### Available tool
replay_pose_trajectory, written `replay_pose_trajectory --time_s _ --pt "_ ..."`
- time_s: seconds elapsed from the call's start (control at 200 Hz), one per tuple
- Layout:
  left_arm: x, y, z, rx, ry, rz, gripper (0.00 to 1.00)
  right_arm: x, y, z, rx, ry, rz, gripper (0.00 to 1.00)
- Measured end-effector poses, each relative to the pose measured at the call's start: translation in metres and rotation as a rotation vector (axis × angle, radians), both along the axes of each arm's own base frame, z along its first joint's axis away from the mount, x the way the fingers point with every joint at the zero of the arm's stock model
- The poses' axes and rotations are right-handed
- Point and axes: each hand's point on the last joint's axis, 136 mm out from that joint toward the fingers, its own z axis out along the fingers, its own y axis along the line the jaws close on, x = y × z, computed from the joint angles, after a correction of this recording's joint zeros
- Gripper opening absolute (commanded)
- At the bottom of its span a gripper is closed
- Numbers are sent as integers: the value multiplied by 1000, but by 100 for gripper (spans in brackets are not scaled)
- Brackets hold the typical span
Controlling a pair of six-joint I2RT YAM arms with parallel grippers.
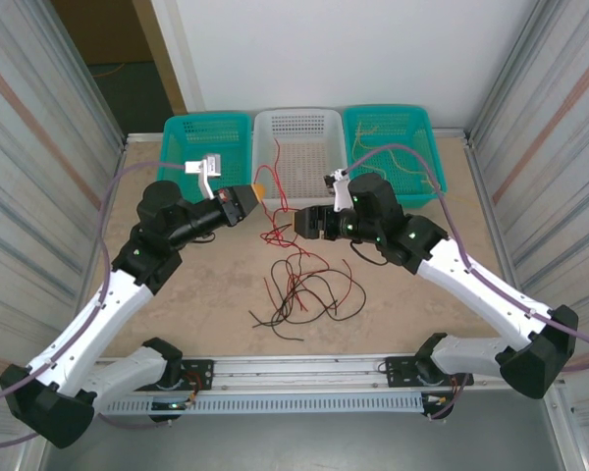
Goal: Untangle the cables
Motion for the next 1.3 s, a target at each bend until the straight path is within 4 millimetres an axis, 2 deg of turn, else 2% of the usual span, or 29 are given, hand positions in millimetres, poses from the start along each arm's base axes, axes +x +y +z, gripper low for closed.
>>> replay_pose_trajectory --time_s 0.11,0.215,0.401,0.556,0.616,0.671,0.762,0.822,0.892,1.017,1.298 --pt "0 -2 -1 -6 13 -10 0 7 -4 1 5 1 -16 31" --pt "0 -3 -1 -12 16 -18 0 12 -4 -6 -5 14 -19 0" --pt "7 7 -1 -20 30 14 0 23 -16 -18 -33 28 -79 0" --pt "15 26 -3 -6 59 79 0 33 -56 -63 -81 117 -194 0" --pt "15 31 -3 -7 65 93 0 30 -65 -77 -87 151 -202 16" --pt "16 32 -3 -14 70 96 0 21 -62 -81 -80 167 -167 38" --pt "16 30 -2 -38 85 89 0 5 -42 -69 -64 138 -74 65" --pt "17 28 0 -61 88 83 0 -6 -25 -54 -52 94 -4 74" --pt "19 27 0 -88 96 77 0 -12 -10 -34 -24 45 51 76" --pt "22 23 -3 -122 123 63 0 -2 3 -10 24 -17 63 75" --pt "20 21 4 -178 132 40 0 20 18 -15 33 -35 46 58"
